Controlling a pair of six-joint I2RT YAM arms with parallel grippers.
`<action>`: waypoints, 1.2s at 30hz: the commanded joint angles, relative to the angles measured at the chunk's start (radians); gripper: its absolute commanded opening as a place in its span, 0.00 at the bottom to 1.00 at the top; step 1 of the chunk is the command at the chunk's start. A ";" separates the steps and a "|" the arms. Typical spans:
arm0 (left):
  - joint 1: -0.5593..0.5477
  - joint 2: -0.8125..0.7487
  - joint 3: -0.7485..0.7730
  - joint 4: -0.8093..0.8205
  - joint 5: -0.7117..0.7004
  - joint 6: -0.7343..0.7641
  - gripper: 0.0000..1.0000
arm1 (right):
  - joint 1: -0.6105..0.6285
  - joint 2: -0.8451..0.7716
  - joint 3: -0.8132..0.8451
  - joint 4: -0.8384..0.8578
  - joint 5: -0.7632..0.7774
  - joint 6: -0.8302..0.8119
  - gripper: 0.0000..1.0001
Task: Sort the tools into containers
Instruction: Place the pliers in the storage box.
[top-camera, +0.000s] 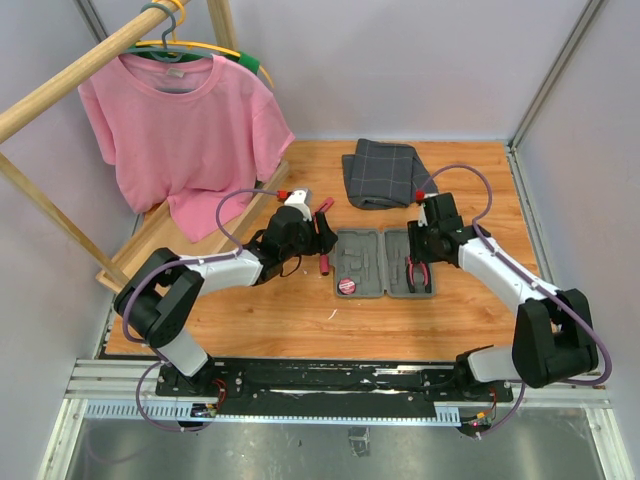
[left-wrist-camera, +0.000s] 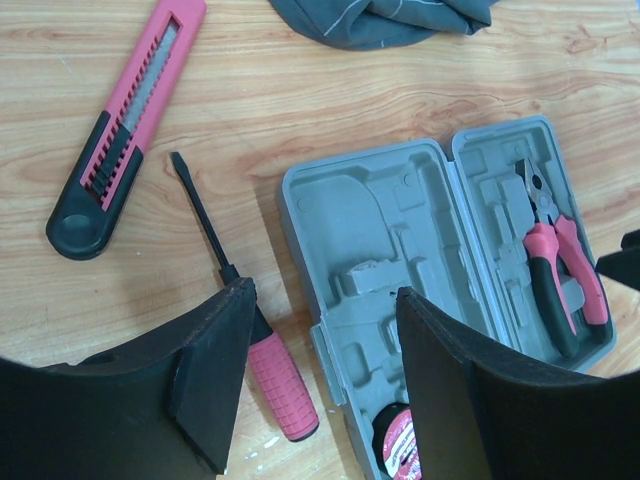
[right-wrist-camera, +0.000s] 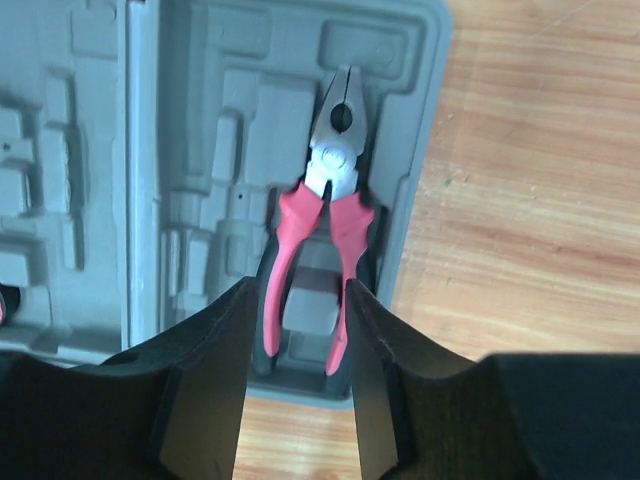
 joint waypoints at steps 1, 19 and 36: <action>0.008 0.009 0.028 -0.002 -0.006 0.000 0.63 | 0.049 0.004 0.010 -0.090 0.051 -0.009 0.41; 0.008 0.015 0.038 -0.016 -0.002 0.001 0.62 | 0.081 0.040 -0.035 -0.074 0.057 0.025 0.47; 0.008 0.023 0.049 -0.026 -0.004 0.005 0.62 | 0.088 0.103 -0.039 -0.087 0.047 0.023 0.47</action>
